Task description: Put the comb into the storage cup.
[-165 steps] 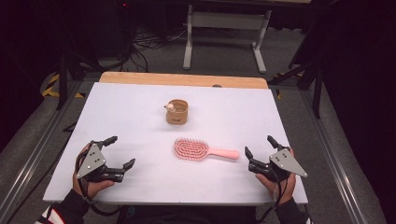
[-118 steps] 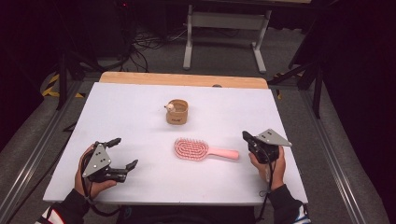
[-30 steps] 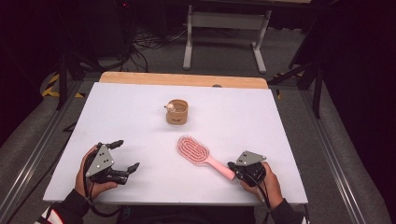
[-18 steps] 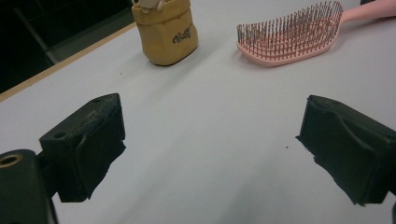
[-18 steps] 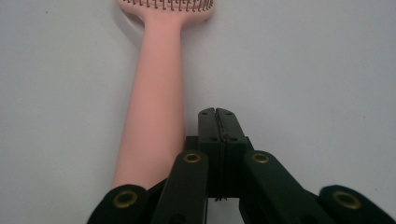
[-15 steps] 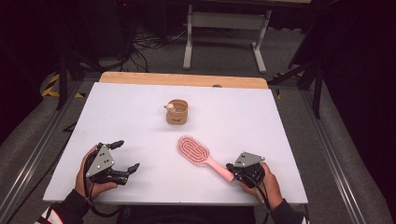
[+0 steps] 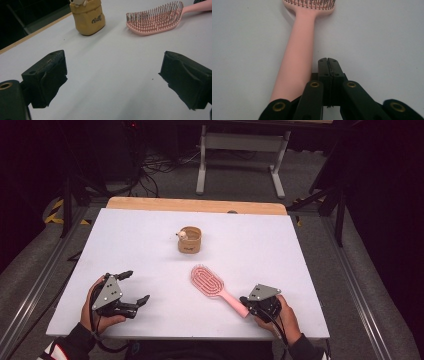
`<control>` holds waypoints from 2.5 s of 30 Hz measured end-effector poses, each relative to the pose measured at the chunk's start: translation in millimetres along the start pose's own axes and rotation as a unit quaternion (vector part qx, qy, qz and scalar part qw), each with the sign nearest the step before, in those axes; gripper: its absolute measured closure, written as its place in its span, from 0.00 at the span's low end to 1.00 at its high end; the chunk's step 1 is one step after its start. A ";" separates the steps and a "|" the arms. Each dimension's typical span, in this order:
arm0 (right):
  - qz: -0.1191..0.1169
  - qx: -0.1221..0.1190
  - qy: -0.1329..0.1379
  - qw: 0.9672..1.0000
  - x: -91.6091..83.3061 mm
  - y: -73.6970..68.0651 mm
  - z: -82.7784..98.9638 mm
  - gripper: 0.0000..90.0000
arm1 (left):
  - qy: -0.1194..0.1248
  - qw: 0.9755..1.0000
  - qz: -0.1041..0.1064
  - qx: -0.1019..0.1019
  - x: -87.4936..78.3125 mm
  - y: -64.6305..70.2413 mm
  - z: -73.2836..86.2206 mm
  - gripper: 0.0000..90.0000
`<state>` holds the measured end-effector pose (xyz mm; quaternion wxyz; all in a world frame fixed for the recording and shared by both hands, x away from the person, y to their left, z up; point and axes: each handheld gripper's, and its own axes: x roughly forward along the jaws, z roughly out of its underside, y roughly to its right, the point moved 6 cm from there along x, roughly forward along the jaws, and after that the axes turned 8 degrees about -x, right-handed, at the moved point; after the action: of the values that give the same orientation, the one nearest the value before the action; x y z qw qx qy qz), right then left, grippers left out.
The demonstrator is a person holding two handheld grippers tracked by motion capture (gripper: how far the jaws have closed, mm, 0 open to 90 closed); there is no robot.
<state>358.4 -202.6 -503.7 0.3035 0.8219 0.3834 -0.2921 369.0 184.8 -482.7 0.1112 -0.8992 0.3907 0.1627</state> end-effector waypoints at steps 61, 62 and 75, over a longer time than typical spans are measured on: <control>-0.048 0.046 -0.094 0.993 34.2 8.7 -61.8 0.17 | -0.009 1.000 0.011 0.006 0.5 1.9 1.9 0.09; -0.046 0.046 -0.102 0.993 36.2 8.8 -61.2 0.17 | -0.009 1.000 0.011 0.005 0.5 2.0 1.9 0.09; -0.064 0.062 -0.112 0.990 46.4 8.1 -56.7 0.39 | -0.013 1.000 0.013 0.012 1.2 4.2 1.9 0.09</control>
<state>403.8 -144.8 -497.9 0.2740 0.7752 0.3799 -0.4240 366.2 181.8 -485.2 0.1248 -0.8903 0.4032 0.1707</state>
